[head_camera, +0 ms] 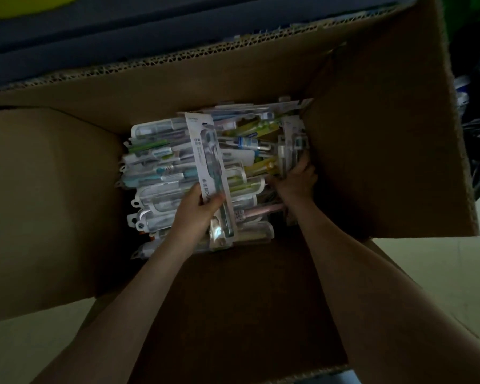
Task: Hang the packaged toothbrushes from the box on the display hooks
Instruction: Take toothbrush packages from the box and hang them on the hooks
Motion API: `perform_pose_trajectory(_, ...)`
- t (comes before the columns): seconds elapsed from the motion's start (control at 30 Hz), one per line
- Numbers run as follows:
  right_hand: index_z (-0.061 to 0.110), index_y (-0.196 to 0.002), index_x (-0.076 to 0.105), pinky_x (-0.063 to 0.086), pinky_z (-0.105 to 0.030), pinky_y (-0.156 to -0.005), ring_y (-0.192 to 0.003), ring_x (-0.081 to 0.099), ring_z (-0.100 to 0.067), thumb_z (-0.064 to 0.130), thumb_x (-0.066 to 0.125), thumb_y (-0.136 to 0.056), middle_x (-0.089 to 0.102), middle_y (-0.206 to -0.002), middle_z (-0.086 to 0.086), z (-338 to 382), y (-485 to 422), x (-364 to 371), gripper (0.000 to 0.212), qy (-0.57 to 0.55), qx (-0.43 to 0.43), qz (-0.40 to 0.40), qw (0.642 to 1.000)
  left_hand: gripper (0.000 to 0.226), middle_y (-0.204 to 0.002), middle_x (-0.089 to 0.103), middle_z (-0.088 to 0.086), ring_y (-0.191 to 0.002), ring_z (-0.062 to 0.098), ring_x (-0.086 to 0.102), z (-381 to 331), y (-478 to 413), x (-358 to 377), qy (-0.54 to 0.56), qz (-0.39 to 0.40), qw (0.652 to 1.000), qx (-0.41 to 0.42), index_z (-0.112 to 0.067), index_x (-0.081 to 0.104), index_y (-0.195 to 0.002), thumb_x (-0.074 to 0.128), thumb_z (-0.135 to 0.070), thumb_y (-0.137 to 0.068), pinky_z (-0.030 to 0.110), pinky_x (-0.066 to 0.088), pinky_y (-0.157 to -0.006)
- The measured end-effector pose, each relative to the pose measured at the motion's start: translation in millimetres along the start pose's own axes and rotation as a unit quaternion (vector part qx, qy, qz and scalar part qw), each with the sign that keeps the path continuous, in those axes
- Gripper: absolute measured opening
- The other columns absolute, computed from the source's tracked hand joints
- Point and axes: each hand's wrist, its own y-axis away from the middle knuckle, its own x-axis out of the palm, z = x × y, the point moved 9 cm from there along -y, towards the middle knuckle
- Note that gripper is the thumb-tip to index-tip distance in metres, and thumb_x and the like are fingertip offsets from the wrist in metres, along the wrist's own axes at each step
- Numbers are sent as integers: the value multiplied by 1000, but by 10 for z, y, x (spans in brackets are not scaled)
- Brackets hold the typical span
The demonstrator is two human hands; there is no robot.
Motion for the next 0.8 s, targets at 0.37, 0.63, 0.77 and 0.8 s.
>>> perform_pose_trajectory(0.37,9,-145,31,35,-40,-108,-134,35,-32,33,80,-74,35,-146,-15,-31,-214,-77,89,-106,40,-11,993,32,-116,65,-8,-102,1,60,-38,-171,153,-35,22,999,-1,-17,56,-128,57,-21,-96,18,47,-83)
perform_pose_trajectory(0.63,19,-136,49,44,-32,-93,-120,53,-21,23,75,-80,56,-129,0,219,75,-230,62,-241,28,115,963,20,-105,63,-13,-95,3,60,-185,15,173,-14,26,1000,-11,-26,56,-116,55,-19,-98,23,48,-79)
perform_pose_trajectory(0.77,17,-122,55,45,-18,-77,-106,59,-12,24,74,-82,62,-110,7,573,605,-643,44,-273,-29,151,950,17,-105,64,-9,-95,10,62,-350,301,162,8,38,999,-37,-30,57,-111,55,-19,-98,27,50,-77)
perform_pose_trajectory(0.8,16,-119,55,44,-15,-71,-100,60,-9,23,74,-83,62,-105,7,658,771,-750,41,-272,-44,162,947,18,-106,64,-7,-97,12,62,-406,404,152,13,40,998,-44,-28,57,-113,56,-19,-97,27,50,-76)
